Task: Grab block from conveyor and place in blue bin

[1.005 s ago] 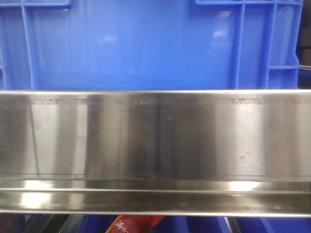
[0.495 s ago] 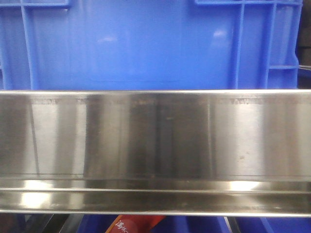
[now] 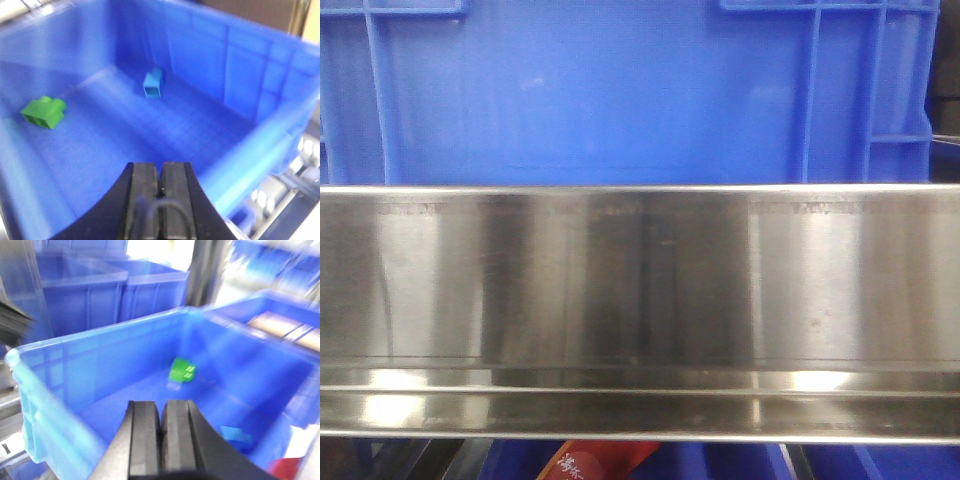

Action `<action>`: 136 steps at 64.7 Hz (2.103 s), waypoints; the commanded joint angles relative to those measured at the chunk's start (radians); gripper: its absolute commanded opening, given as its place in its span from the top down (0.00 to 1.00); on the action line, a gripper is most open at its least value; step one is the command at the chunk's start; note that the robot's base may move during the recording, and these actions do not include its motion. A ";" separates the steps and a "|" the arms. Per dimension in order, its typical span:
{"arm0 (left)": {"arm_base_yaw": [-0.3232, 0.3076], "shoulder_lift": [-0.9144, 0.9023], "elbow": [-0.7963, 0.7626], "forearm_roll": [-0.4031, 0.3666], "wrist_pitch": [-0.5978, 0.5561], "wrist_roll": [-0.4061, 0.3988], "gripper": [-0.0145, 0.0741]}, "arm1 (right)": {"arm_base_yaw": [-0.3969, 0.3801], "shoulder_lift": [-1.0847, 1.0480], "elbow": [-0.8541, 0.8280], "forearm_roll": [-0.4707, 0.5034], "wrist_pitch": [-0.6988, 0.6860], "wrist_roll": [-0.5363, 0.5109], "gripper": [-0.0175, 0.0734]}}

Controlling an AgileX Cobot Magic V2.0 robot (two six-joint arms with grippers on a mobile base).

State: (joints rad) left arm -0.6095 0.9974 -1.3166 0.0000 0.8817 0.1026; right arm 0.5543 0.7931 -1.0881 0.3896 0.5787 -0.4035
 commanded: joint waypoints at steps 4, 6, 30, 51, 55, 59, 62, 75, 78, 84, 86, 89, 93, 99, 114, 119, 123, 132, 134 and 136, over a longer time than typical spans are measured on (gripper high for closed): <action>-0.002 -0.149 0.170 -0.006 -0.158 -0.037 0.96 | 0.003 -0.149 0.135 -0.014 -0.083 -0.010 0.98; -0.002 -0.187 0.222 -0.010 -0.201 -0.037 0.96 | 0.003 -0.183 0.167 -0.016 -0.085 -0.010 0.98; -0.002 -0.548 0.755 -0.059 -0.647 -0.037 0.96 | 0.003 -0.438 0.497 -0.016 -0.178 -0.010 0.98; -0.002 -0.608 0.906 -0.089 -0.768 -0.037 0.96 | 0.003 -0.480 0.646 -0.016 -0.302 -0.010 0.98; -0.002 -0.608 0.906 -0.089 -0.768 -0.037 0.96 | 0.003 -0.480 0.646 -0.016 -0.302 -0.010 0.98; -0.002 -0.608 0.906 -0.089 -0.768 -0.037 0.96 | 0.003 -0.480 0.646 -0.016 -0.302 -0.010 0.98; -0.002 -0.608 0.906 -0.089 -0.768 -0.037 0.96 | 0.003 -0.480 0.646 -0.016 -0.302 -0.010 0.98; -0.002 -0.608 0.906 -0.089 -0.768 -0.037 0.96 | 0.003 -0.480 0.646 -0.016 -0.302 -0.010 0.99; -0.002 -0.608 0.906 -0.089 -0.768 -0.037 0.96 | 0.003 -0.480 0.646 -0.016 -0.302 -0.010 0.99; -0.002 -0.608 0.906 -0.089 -0.768 -0.037 0.96 | 0.003 -0.480 0.646 -0.016 -0.302 -0.010 0.99; -0.002 -0.608 0.906 -0.089 -0.768 -0.037 0.96 | 0.003 -0.480 0.646 -0.016 -0.302 -0.010 0.99; -0.002 -0.608 0.906 -0.089 -0.768 -0.037 0.96 | 0.003 -0.480 0.646 -0.016 -0.302 -0.010 0.99; -0.002 -0.608 0.906 -0.089 -0.769 -0.037 0.96 | 0.003 -0.480 0.646 -0.016 -0.302 -0.010 0.99; 0.009 -0.614 0.908 -0.087 -0.766 -0.027 0.96 | 0.003 -0.480 0.646 -0.016 -0.302 -0.010 0.99; 0.231 -0.717 1.007 -0.086 -0.805 -0.028 0.96 | 0.003 -0.480 0.646 -0.016 -0.302 -0.010 0.99; 0.317 -0.777 1.064 -0.086 -0.822 -0.028 0.96 | 0.003 -0.480 0.646 -0.016 -0.302 -0.010 0.99; 0.375 -0.823 1.116 -0.086 -0.825 -0.028 0.96 | 0.003 -0.480 0.646 -0.016 -0.302 -0.010 0.99; 0.487 -0.930 1.220 -0.086 -0.825 -0.028 0.96 | 0.003 -0.480 0.646 -0.016 -0.302 -0.010 0.99; 0.499 -0.946 1.240 -0.086 -0.828 -0.028 0.96 | 0.003 -0.480 0.646 -0.016 -0.302 -0.010 0.99; 0.516 -0.970 1.265 -0.086 -0.827 -0.028 0.96 | 0.003 -0.480 0.646 -0.016 -0.302 -0.010 0.99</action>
State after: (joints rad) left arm -0.1337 0.0783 -0.0985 -0.0854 0.0760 0.0766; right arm 0.5543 0.3219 -0.4447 0.3810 0.3055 -0.4087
